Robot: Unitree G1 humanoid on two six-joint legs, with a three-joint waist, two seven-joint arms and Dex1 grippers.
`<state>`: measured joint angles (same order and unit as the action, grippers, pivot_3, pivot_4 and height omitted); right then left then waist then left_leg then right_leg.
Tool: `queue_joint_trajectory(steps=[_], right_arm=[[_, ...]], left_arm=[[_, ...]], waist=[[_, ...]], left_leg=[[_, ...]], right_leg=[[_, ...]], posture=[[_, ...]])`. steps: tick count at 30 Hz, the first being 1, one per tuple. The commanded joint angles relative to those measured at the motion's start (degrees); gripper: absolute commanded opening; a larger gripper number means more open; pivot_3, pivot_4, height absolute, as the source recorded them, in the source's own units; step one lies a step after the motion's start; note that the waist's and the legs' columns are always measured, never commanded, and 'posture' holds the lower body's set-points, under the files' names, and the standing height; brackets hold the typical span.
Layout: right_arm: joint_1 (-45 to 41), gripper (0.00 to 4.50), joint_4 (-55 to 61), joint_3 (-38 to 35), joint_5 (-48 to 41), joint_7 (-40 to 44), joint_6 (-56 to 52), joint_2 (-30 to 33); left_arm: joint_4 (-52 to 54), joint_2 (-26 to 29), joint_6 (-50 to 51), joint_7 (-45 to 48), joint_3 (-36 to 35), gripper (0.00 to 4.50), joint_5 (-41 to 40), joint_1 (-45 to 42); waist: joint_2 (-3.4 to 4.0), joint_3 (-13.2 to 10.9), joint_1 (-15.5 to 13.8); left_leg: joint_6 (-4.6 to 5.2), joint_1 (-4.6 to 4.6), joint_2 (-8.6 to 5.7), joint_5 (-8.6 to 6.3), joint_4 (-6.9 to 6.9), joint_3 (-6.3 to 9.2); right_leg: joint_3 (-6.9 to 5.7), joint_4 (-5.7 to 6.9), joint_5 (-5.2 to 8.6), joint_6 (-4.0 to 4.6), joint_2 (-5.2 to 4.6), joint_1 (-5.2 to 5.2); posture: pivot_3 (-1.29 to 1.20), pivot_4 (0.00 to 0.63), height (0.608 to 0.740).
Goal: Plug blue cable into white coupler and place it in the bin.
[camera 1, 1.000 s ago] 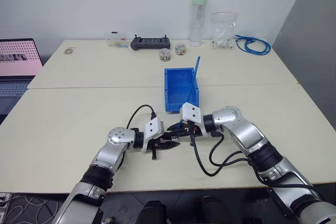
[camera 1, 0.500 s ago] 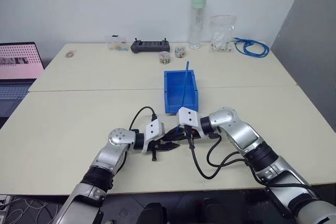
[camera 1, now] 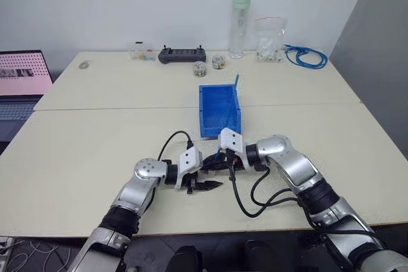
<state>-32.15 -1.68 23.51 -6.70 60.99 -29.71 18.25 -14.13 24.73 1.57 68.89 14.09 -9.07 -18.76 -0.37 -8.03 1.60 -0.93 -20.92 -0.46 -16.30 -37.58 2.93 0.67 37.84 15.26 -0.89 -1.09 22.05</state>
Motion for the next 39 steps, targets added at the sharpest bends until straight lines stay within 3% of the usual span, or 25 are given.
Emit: queue_joint_trajectory(steps=[1, 3, 5, 7, 11, 16, 18, 25, 32, 35, 39], right_arm=[[1.07, 0.13, 13.12, -9.80, -10.56, -3.07, -23.29, 2.18], [-2.84, 0.13, 17.38, -17.02, -16.40, -5.50, -34.82, 2.12], [-9.54, 0.13, 14.19, -22.53, -19.31, -8.38, -42.67, 1.11], [-15.51, 0.13, 8.03, -25.49, -19.69, -10.92, -45.52, 0.39], [-29.36, 0.13, -12.73, -26.35, -17.50, -13.39, -41.38, -0.22], [-42.72, 0.13, -43.13, -24.83, -10.97, -17.56, -23.56, -3.78], [-46.04, 0.83, -51.44, -25.88, -9.92, -18.83, -19.14, -4.80], [-51.50, 2.38, -63.60, -27.48, -7.99, -20.18, -10.00, -5.52], [-51.42, 4.12, -61.62, -28.06, -6.84, -19.68, -8.88, -2.06], [-44.87, 4.12, -48.47, -25.11, -6.29, -16.48, -11.40, 1.44], [-25.93, 4.12, -17.26, -25.70, -9.35, -18.46, -20.48, 6.13]], left_arm=[[15.46, 2.44, 8.73, -3.75, -4.78, 3.52, -5.75, 4.46], [24.94, 3.81, 14.71, -8.04, -8.76, 4.01, -8.90, 8.47], [34.41, 3.78, 20.44, -13.64, -11.43, 4.42, -11.27, 11.68], [40.74, 1.84, 25.56, -20.19, -12.94, 4.46, -12.45, 12.63], [49.80, -6.24, 35.97, -37.15, -16.17, 4.46, -13.24, 12.25], [54.45, -13.61, 39.49, -49.47, -15.31, 4.46, -11.14, 15.77], [55.19, -14.57, 38.81, -52.17, -14.04, 4.50, -9.48, 17.10], [55.05, -16.23, 37.89, -55.77, -12.62, 4.50, -8.89, 18.48], [50.73, -14.94, 38.23, -56.05, -12.31, 4.50, -8.04, 15.30], [48.34, -15.75, 38.95, -58.02, -12.91, 4.50, -7.56, 12.96], [46.26, -15.99, 37.06, -59.53, -13.45, 4.50, -6.10, 11.68]], waist=[[-0.02, -0.44, 0.01], [-0.09, -1.02, 0.06], [-0.12, -1.18, 0.39], [-0.02, -1.47, 0.27], [-0.11, -1.66, 0.07], [-0.21, -1.70, 0.11], [-0.26, -1.73, 0.19], [-0.25, -1.74, -0.08], [-0.24, -1.74, -0.14], [-0.23, -1.75, -0.31], [-0.28, -1.71, -0.98]], left_leg=[[0.00, -0.06, 0.00, 0.00, 0.02, 0.00], [-0.03, -0.37, 0.03, -0.01, 0.05, 0.03], [-0.05, -1.17, 0.04, 0.01, -0.11, 0.04], [-0.05, -1.23, 0.04, 0.01, -0.15, 0.09], [-0.05, -1.18, 0.01, 0.01, -0.17, 0.05], [-0.04, -1.22, -0.04, 0.01, -0.22, -0.05], [-0.04, -1.22, -0.04, 0.00, -0.21, -0.22], [-0.08, -1.67, -0.02, 0.00, -0.27, -0.19], [-0.08, -1.68, -0.04, 0.00, -0.30, -0.15], [-0.08, -1.70, -0.04, 0.00, -0.33, -0.14], [-0.08, -1.78, -0.04, 0.00, -0.34, -0.09]], right_leg=[[0.01, 0.00, 0.00, 0.00, 0.00, 0.07], [0.01, 0.08, -0.08, 0.14, -0.05, 0.36], [0.02, 0.34, -0.21, 0.31, -0.04, 1.27], [-0.04, 0.37, -0.24, 0.36, -0.04, 1.33], [-0.05, 0.24, -0.28, 0.33, -0.04, 1.20], [0.00, 0.23, -0.31, 0.31, -0.04, 1.16], [0.18, 0.21, -0.32, 0.31, -0.05, 1.21], [0.10, 0.16, -0.33, 0.32, -0.07, 1.50], [0.04, 0.20, -0.33, 0.32, -0.08, 1.50], [0.04, 0.20, -0.33, 0.32, -0.07, 1.49], [-0.02, 0.10, -0.33, 0.30, -0.08, 1.47]], posture=[[0.00, 0.150, 0.740], [0.00, 0.150, 0.740], [0.00, 0.150, 0.740], [0.00, 0.150, 0.740], [0.00, 0.150, 0.740], [0.00, 0.150, 0.740], [0.00, 0.150, 0.740], [0.00, 0.150, 0.740], [0.00, 0.150, 0.740], [0.00, 0.150, 0.740], [0.00, 0.150, 0.740]])
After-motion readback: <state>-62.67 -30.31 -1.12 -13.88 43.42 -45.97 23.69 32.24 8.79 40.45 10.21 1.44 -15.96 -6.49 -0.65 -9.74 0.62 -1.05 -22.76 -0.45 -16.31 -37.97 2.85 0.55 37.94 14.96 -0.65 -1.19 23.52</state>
